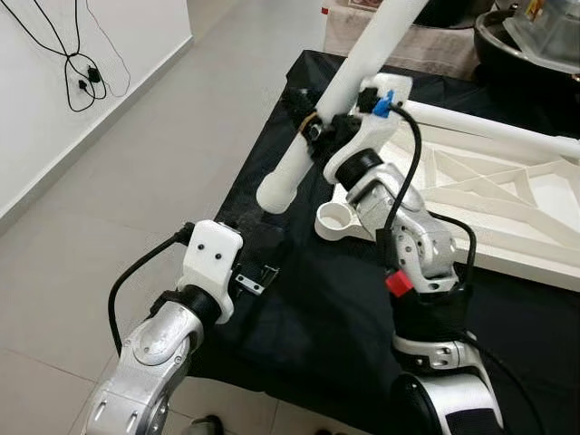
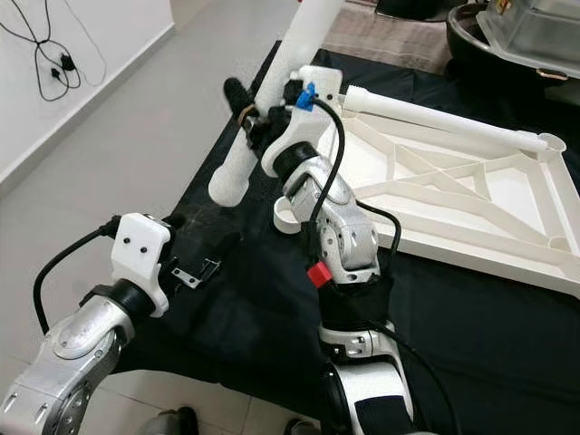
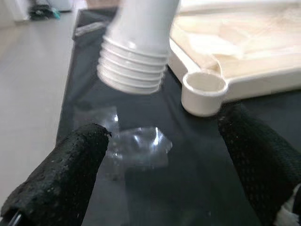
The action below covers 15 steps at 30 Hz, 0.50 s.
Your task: Building children table
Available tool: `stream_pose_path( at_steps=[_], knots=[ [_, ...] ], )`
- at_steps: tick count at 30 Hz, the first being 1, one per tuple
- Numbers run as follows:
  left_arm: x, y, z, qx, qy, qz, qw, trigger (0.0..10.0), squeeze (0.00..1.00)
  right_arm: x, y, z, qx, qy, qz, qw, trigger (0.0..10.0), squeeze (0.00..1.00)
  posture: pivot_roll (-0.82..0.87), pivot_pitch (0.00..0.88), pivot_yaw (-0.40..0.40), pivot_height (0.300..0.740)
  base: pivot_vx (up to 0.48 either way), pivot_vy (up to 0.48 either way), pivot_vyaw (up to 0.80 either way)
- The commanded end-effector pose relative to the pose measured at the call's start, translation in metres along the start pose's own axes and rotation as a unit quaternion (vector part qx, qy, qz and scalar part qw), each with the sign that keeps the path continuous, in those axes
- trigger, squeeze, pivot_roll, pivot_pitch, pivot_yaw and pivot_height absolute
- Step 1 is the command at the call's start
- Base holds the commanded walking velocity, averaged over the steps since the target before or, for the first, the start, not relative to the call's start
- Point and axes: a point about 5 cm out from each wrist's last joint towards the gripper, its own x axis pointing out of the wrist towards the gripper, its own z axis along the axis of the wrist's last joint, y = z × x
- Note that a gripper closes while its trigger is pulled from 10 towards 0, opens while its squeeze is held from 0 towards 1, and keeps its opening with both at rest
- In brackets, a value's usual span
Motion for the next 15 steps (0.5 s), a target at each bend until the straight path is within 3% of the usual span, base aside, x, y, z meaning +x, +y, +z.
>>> stream_pose_path(
  at_steps=[1,6,15],
  knots=[
    [0.001,-0.001,-0.006,-0.008,0.016,-0.015,1.0,10.0,0.0,-0.002,0.01,0.0,0.009,0.001,0.039,0.999,10.0,0.0,0.12,0.164,-0.053,0.74,0.0,0.0,0.0],
    [0.005,0.006,-0.01,0.021,0.027,-0.031,0.999,10.0,0.0,-0.01,0.02,-0.009,0.039,0.024,0.09,0.995,10.0,0.0,0.12,0.161,-0.048,0.74,0.0,0.0,0.0],
    [0.008,0.008,-0.008,0.038,0.023,-0.048,0.998,10.0,0.0,-0.021,0.035,-0.02,0.05,0.056,0.15,0.986,10.0,0.0,0.12,0.152,-0.044,0.74,0.0,0.0,0.0]
  ],
)
